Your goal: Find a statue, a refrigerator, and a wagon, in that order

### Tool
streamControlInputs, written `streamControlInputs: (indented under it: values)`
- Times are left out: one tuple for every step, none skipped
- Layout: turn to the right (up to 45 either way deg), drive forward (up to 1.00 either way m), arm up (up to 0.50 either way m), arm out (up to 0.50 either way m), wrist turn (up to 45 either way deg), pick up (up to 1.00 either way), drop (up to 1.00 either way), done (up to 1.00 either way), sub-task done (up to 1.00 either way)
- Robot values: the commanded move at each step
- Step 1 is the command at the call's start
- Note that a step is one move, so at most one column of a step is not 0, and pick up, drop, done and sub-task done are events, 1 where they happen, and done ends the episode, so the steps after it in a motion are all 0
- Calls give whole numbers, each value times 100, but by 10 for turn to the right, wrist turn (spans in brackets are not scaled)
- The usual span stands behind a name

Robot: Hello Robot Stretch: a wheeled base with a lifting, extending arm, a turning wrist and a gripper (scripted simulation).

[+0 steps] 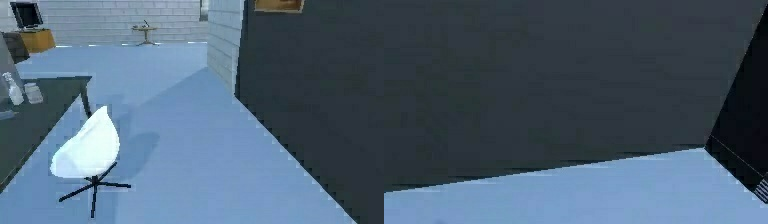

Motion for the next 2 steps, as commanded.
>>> streamControlInputs:
  values:
    - [30,0,0,0,0,0,0,0,0]
    - [0,100,0,0,0,0,0,0,0]
